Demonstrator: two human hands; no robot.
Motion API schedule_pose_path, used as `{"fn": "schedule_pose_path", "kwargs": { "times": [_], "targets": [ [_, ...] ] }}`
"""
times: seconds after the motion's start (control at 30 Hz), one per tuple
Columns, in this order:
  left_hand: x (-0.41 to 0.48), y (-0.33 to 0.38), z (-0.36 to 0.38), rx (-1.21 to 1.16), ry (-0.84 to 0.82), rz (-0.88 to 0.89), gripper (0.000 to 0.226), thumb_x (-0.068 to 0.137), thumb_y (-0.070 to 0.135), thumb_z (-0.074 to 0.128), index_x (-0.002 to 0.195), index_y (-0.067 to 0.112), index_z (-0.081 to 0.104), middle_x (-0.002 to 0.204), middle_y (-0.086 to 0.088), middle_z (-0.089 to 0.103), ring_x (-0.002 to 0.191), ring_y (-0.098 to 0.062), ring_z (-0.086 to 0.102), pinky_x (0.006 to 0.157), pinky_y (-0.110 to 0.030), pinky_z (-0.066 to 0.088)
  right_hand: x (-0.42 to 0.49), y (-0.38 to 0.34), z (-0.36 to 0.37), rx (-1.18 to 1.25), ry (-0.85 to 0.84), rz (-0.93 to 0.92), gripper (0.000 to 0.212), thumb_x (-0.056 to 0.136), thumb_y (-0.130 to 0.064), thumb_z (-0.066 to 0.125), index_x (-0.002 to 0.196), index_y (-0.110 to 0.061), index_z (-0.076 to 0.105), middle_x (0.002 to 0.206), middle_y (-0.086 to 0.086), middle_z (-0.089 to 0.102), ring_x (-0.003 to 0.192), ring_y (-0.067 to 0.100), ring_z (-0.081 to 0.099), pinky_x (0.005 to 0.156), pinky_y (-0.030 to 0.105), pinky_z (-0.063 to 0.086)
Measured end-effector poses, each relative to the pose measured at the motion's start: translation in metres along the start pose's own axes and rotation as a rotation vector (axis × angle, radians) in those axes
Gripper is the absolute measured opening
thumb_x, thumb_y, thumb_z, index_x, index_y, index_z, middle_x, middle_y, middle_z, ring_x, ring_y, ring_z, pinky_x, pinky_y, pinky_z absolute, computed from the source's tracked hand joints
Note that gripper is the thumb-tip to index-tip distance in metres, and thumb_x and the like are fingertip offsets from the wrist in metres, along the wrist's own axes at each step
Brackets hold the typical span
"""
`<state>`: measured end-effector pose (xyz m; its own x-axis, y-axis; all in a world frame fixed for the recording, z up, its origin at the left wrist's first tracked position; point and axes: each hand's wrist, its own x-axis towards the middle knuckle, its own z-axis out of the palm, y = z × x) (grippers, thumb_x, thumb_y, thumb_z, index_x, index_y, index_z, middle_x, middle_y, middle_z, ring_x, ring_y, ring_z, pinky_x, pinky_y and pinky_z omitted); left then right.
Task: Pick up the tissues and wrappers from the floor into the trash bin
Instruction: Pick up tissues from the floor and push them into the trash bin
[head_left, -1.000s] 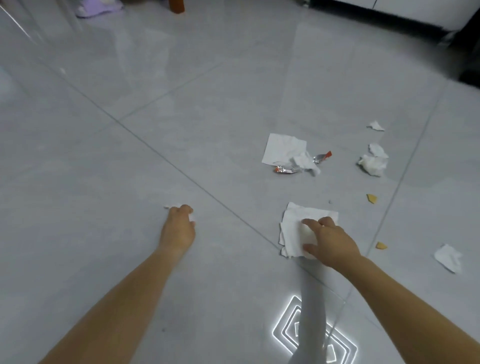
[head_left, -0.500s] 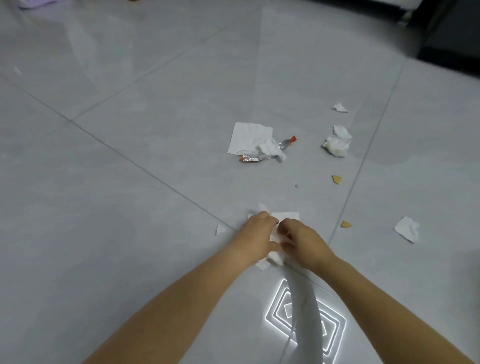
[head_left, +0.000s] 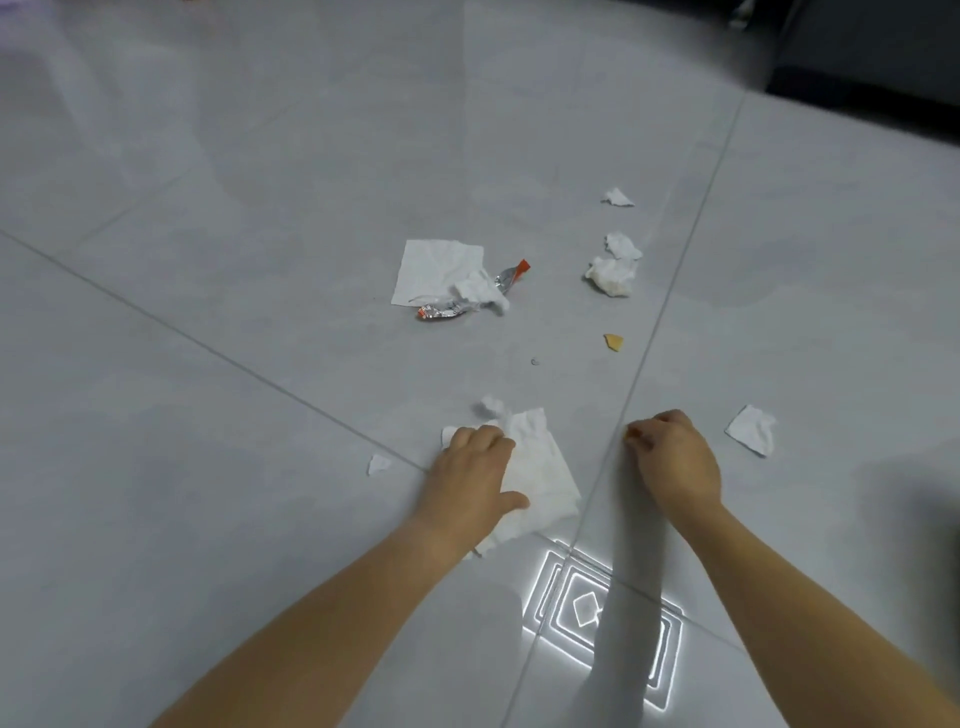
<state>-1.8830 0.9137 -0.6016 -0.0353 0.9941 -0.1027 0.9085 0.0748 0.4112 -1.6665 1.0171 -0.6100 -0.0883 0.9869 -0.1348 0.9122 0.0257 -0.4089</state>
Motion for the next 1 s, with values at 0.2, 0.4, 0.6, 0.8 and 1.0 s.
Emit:
{"fn": "schedule_pose_path", "kwargs": {
  "times": [0.2,0.4,0.6,0.8,1.0],
  "targets": [
    [-0.001,0.002,0.004,0.012,-0.031,-0.002,0.064,0.081,0.045,0.062,0.134,0.017,0.04,0.148,0.003,0.034,0.135,-0.017,0.027,0.107,-0.026,0.024,0.003,0.013,-0.008,0.069,0.017,0.016,0.012,0.088,-0.025,0.057,0.092,-0.015,0.062,0.104,0.006,0.056,0.082,0.022,0.051,0.067,0.032,0.042],
    [-0.002,0.004,0.009,0.015,-0.012,0.028,0.041,0.086,0.035,0.057,0.122,0.015,0.053,0.136,0.002,0.049,0.126,-0.02,0.039,0.1,-0.028,0.034,0.018,0.073,-0.051,-0.005,0.15,0.199,0.017,0.082,-0.026,0.067,0.091,-0.013,0.07,0.145,0.01,0.038,0.131,0.035,0.031,0.104,0.048,0.037],
    [-0.001,0.009,0.01,0.026,0.015,0.055,0.025,0.091,0.015,0.047,0.114,0.013,0.057,0.119,-0.001,0.059,0.111,-0.023,0.048,0.09,-0.029,0.04,0.017,0.091,-0.058,0.044,-0.005,0.14,0.007,0.083,-0.016,0.063,0.077,-0.014,0.059,0.091,0.015,0.065,0.083,0.032,0.057,0.067,0.03,0.036],
    [-0.001,0.015,0.007,0.028,-0.049,-0.004,0.018,0.081,0.001,0.052,0.095,0.01,0.059,0.096,-0.005,0.059,0.092,-0.025,0.054,0.076,-0.036,0.046,-0.001,0.069,-0.042,0.056,0.0,0.007,0.018,0.086,-0.024,0.062,0.082,-0.006,0.067,0.093,0.014,0.065,0.086,0.032,0.06,0.071,0.027,0.039],
    [-0.004,0.03,-0.012,-0.071,-0.02,-0.093,0.012,0.086,0.008,0.047,0.077,0.009,0.054,0.077,-0.002,0.049,0.081,-0.029,0.055,0.062,-0.031,0.033,-0.033,0.025,-0.039,0.191,-0.091,-0.125,0.007,0.08,-0.017,0.067,0.076,-0.012,0.064,0.072,0.002,0.059,0.069,0.021,0.053,0.062,0.026,0.037]
  ]
}}
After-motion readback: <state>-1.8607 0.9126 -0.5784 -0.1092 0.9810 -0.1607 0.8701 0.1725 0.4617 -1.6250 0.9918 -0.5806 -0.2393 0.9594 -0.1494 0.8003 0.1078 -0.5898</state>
